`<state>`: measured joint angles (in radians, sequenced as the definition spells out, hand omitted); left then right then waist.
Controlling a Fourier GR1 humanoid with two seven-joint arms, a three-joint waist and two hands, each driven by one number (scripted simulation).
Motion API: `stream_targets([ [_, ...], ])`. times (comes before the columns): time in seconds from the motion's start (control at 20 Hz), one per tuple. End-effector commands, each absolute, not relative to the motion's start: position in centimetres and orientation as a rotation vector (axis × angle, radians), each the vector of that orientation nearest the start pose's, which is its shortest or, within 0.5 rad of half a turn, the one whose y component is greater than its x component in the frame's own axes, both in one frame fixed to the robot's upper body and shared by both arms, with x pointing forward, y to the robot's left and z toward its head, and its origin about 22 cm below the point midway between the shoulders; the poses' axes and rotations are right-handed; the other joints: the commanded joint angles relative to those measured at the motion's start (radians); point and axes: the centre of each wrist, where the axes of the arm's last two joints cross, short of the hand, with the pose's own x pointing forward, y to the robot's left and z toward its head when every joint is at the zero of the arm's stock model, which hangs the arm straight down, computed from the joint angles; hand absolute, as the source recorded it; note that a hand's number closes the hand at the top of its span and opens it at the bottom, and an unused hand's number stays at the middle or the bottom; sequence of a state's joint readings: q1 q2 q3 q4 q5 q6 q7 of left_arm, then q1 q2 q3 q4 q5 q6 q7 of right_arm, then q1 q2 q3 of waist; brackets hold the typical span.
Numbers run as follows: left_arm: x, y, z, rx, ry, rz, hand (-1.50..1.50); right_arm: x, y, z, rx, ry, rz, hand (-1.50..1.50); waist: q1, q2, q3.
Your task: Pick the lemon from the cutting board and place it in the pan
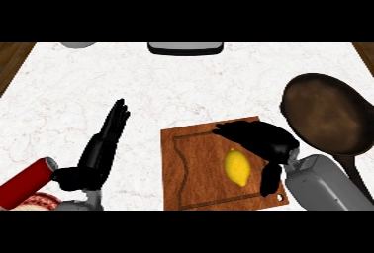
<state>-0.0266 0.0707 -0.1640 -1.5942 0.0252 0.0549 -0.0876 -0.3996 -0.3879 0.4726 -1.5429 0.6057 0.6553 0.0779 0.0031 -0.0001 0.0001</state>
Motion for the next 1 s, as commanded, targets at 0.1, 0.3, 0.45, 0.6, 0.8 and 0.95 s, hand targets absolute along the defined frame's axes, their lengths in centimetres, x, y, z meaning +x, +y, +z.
stream_targets([
  [0.1,23.8,20.4,1.5,-0.063,-1.691,-0.14,0.0,28.9,-19.7,4.5,-0.174,-1.191,1.718,-1.5,0.0,0.0,0.0],
  [0.3,24.1,19.9,1.3,-0.075,-1.69,-0.127,0.0,30.9,-17.3,3.8,-0.173,-1.2,1.697,-1.5,0.002,0.0,0.0],
  [0.45,24.5,21.6,-0.4,-0.056,-1.688,-0.135,0.0,29.4,-15.0,2.4,-0.197,-1.145,1.73,-1.5,0.0,0.0,0.0],
  [0.6,23.6,19.1,-0.2,-0.067,-1.687,-0.14,0.0,31.2,-16.2,1.7,-0.19,-1.112,1.763,-1.5,0.001,0.001,0.0],
  [0.8,24.0,19.5,1.2,-0.08,-1.702,-0.125,0.0,31.3,-14.9,0.9,-0.19,-1.126,1.925,1.5,0.006,0.001,0.0],
  [0.95,25.4,20.8,2.3,-0.049,-1.692,-0.137,0.0,30.8,-14.7,-0.1,-0.224,-1.135,1.939,1.5,0.003,0.001,0.0],
])
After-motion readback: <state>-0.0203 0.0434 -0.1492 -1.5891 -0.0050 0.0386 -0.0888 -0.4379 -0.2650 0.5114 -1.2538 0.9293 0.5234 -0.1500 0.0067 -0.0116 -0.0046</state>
